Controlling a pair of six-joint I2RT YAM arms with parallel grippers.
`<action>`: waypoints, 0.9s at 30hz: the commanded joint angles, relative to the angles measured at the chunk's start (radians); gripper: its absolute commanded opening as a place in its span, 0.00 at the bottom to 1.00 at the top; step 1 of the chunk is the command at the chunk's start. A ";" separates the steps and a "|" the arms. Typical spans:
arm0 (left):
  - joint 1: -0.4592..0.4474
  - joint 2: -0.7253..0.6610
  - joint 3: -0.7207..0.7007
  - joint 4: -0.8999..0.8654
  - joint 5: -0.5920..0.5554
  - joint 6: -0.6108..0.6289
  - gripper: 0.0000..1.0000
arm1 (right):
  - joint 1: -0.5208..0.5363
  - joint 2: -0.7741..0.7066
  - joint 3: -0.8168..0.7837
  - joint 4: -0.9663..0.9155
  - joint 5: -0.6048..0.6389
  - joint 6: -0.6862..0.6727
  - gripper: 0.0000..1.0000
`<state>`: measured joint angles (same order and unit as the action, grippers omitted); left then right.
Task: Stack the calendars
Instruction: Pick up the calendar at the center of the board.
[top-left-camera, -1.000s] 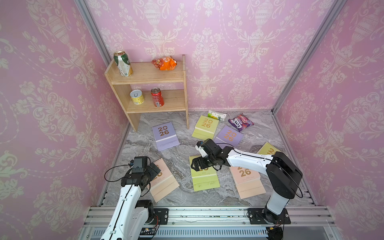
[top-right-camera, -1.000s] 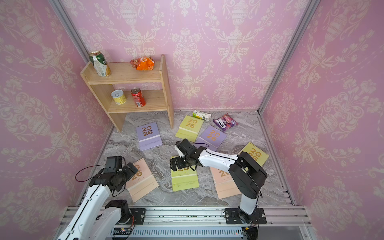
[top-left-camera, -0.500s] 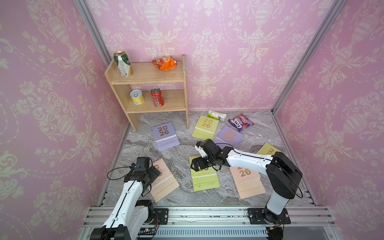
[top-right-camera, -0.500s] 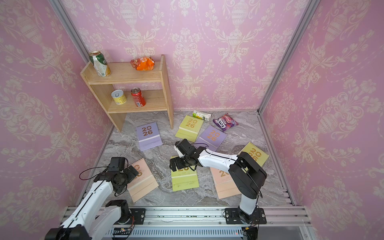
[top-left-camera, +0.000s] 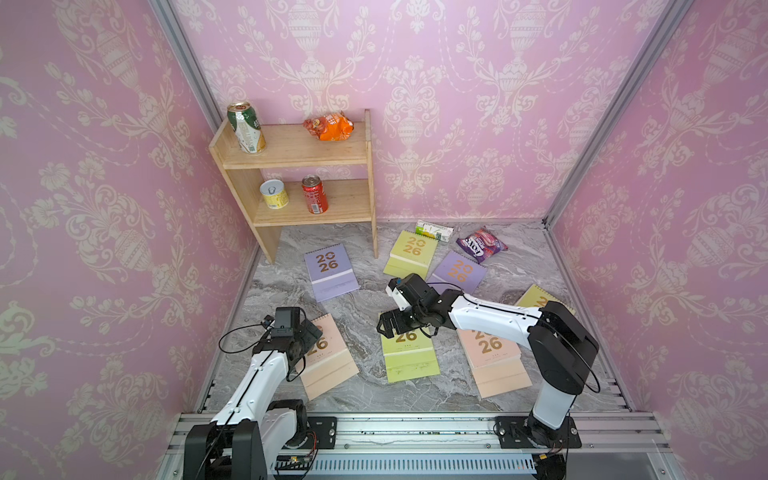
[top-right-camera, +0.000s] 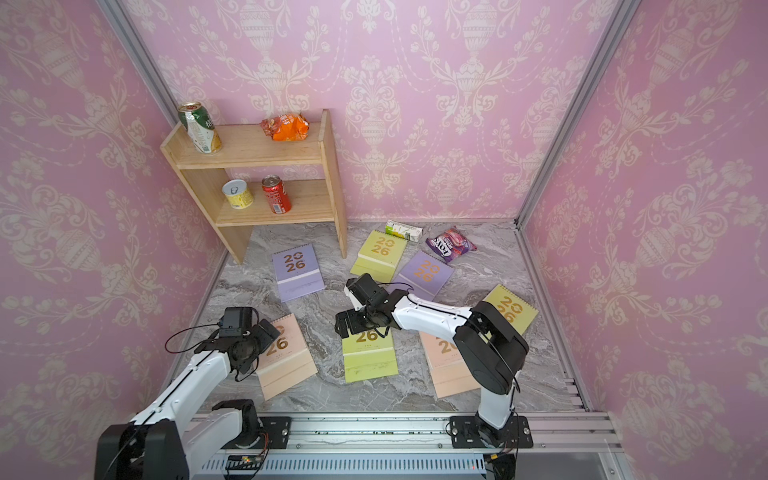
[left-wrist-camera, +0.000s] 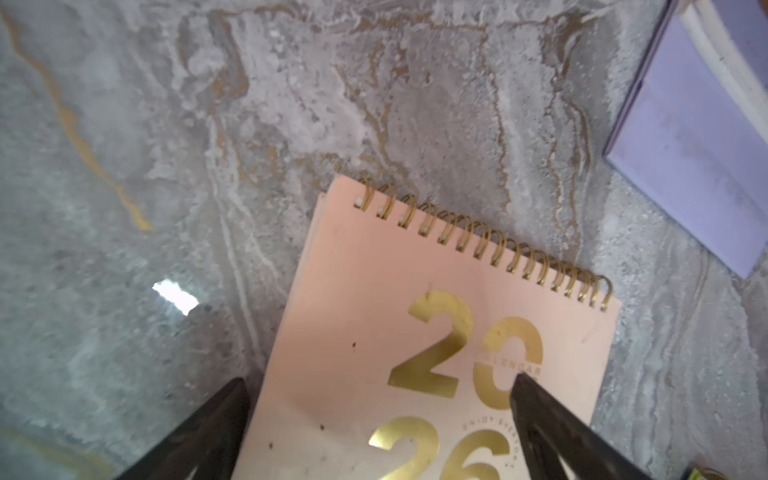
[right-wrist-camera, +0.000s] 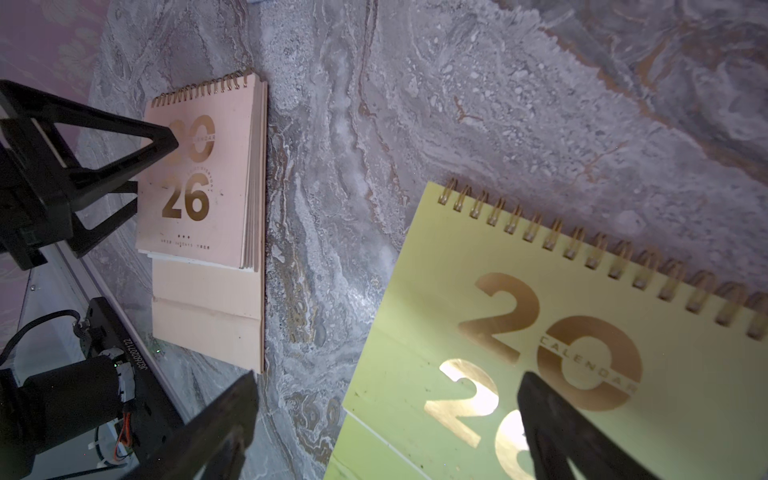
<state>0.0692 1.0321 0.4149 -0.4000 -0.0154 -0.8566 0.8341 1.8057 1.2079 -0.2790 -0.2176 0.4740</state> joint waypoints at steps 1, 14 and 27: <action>-0.001 0.061 -0.037 0.033 0.113 -0.045 0.99 | 0.007 0.036 0.035 0.013 -0.040 0.011 0.97; -0.005 0.101 -0.024 0.122 0.171 -0.060 0.99 | 0.041 0.207 0.216 0.014 -0.162 0.027 0.89; -0.005 0.119 -0.031 0.174 0.217 -0.061 0.99 | 0.097 0.331 0.338 -0.027 -0.165 0.084 0.82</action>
<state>0.0689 1.1313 0.4198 -0.1509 0.1429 -0.8825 0.9264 2.1170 1.5135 -0.2775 -0.3717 0.5316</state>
